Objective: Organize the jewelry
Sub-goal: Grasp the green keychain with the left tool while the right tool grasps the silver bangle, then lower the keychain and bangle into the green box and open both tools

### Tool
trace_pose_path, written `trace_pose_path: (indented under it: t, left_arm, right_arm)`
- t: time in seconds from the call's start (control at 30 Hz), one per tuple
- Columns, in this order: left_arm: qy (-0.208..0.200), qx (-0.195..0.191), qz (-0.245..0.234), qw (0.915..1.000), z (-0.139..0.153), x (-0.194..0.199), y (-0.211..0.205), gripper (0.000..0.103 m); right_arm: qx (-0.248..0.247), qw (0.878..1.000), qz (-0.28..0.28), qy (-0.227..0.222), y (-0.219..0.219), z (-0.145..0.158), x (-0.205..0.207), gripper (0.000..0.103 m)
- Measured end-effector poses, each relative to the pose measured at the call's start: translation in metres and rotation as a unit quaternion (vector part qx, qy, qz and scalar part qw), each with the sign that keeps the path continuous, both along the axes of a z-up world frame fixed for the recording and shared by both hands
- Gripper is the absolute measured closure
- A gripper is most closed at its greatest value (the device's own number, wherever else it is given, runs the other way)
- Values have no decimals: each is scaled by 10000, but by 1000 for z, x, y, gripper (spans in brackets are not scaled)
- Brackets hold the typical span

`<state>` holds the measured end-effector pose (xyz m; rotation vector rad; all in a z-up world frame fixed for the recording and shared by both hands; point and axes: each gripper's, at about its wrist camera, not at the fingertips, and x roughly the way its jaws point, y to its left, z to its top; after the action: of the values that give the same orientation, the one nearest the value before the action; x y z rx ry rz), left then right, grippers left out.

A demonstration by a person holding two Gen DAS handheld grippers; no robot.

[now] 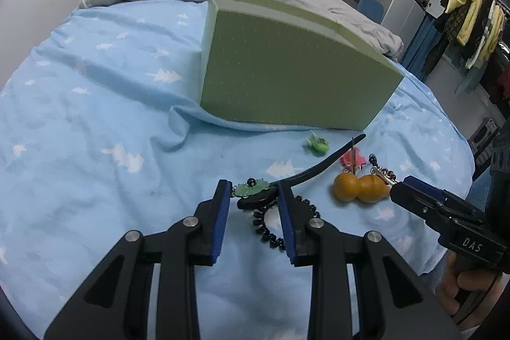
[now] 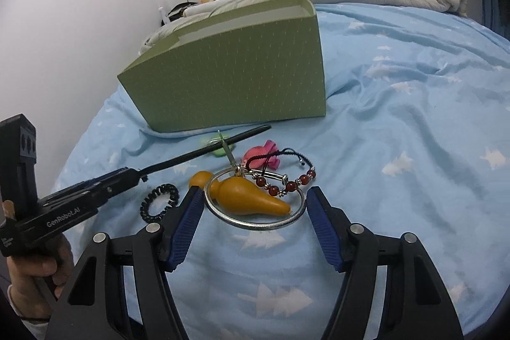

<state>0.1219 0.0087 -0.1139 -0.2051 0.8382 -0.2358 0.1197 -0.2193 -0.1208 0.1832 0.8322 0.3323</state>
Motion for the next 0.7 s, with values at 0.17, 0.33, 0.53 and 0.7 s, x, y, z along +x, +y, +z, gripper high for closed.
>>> trace_pose_path:
  t: [0.17,0.33,0.53,0.7]
  left_arm:
    - [-82,9,68,9999,16,-6,3,72]
    - [-116,130,146,9997,32,-13,2,72]
    - [-116,279,191,9994,49,-22,1,72]
    - [-105,381,252,9989,63,-31,3,72]
  right_arm:
    - [-15,10000,-12,-81,-3,14,-6,39]
    - [-84,9998,-34,-183,-2,35,-14,39]
    - [-113,9995,-50,-296,-1,56,-23,39]
    - [-156,9992,-72,-371,0,74,-32,39]
